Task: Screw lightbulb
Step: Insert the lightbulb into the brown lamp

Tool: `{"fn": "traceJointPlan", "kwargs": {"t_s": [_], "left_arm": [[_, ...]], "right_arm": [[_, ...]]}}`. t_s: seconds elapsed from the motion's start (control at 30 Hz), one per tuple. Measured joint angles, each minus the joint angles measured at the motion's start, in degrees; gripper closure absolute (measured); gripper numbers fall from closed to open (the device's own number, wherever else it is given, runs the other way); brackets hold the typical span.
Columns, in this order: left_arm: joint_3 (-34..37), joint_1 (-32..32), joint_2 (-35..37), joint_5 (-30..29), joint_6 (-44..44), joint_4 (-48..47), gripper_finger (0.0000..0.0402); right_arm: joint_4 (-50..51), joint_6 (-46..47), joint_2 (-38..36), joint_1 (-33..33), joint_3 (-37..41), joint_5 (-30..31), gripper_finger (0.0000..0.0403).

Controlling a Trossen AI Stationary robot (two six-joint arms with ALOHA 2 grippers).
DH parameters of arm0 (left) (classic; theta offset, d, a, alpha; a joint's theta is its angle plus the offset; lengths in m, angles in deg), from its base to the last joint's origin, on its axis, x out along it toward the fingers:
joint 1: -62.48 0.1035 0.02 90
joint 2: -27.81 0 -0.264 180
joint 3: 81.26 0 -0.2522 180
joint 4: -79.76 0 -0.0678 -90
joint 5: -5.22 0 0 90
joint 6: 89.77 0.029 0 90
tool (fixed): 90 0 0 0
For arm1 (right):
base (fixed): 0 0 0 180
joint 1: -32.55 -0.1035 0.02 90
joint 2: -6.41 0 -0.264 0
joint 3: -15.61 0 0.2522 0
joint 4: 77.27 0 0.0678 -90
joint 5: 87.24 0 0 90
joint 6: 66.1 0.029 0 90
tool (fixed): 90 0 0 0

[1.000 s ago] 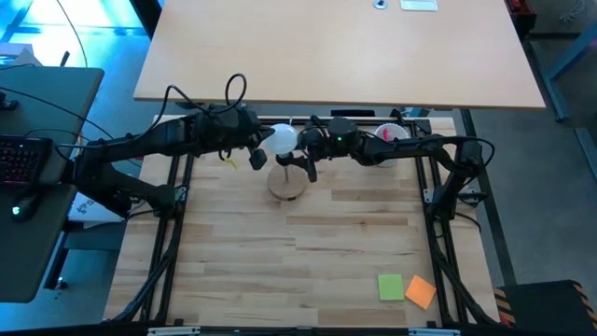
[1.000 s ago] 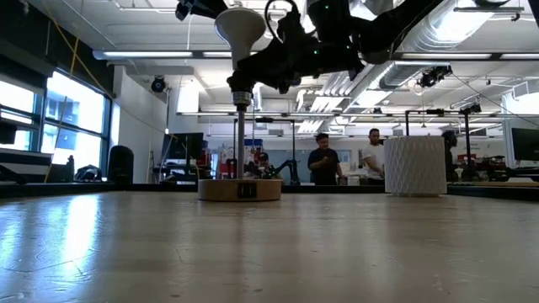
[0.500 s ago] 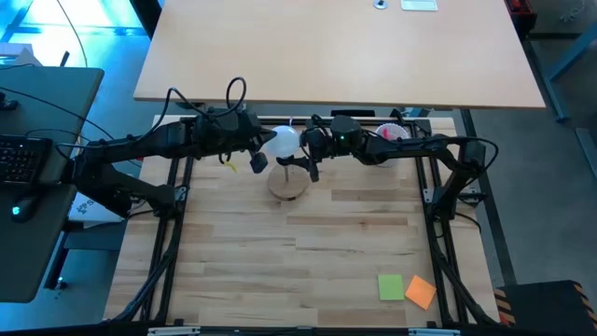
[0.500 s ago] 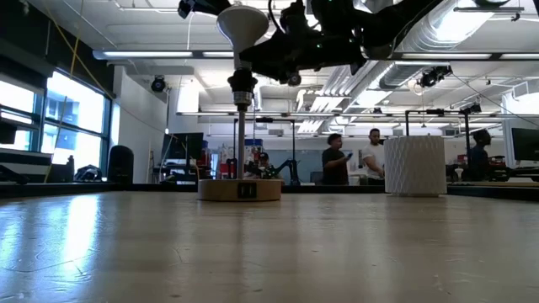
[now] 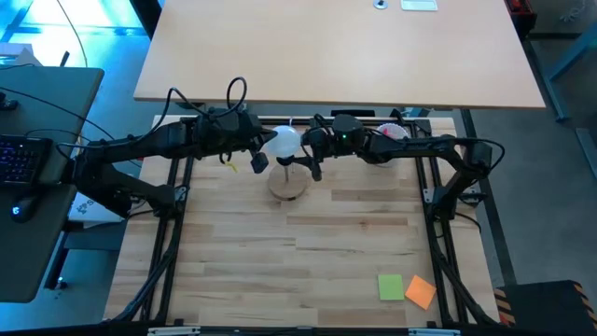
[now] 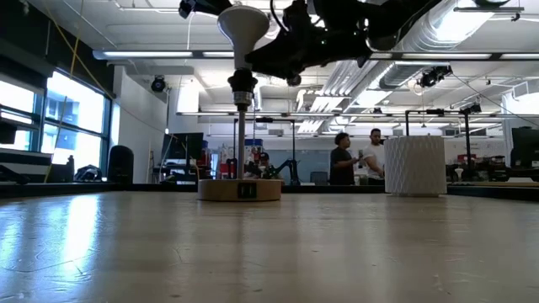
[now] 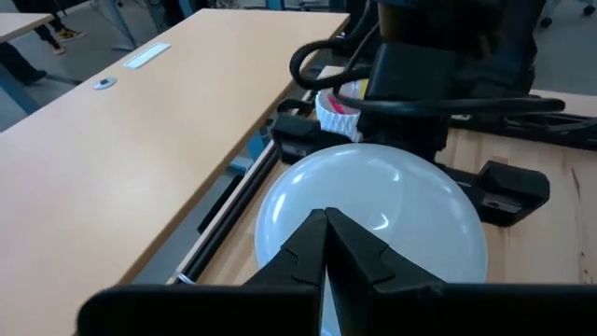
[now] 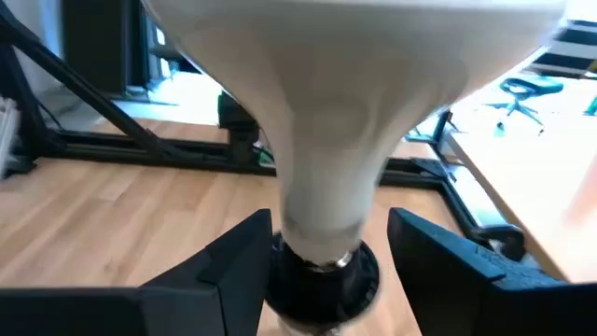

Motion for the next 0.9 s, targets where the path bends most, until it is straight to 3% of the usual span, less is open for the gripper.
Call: {"fn": "traceJointPlan", "kwargs": {"t_s": [0.27,0.9], "left_arm": [[0.00,0.00,-0.02,-0.02,0.61,1.11,0.0399],[-0.04,-0.02,0.02,-1.49,0.63,1.23,0.0399]], "right_arm": [[5.88,-0.56,-3.29,-0.01,-0.01,0.94,0.0192],[8.07,-0.08,-3.77,-0.11,-0.01,3.22,0.0192]]}}
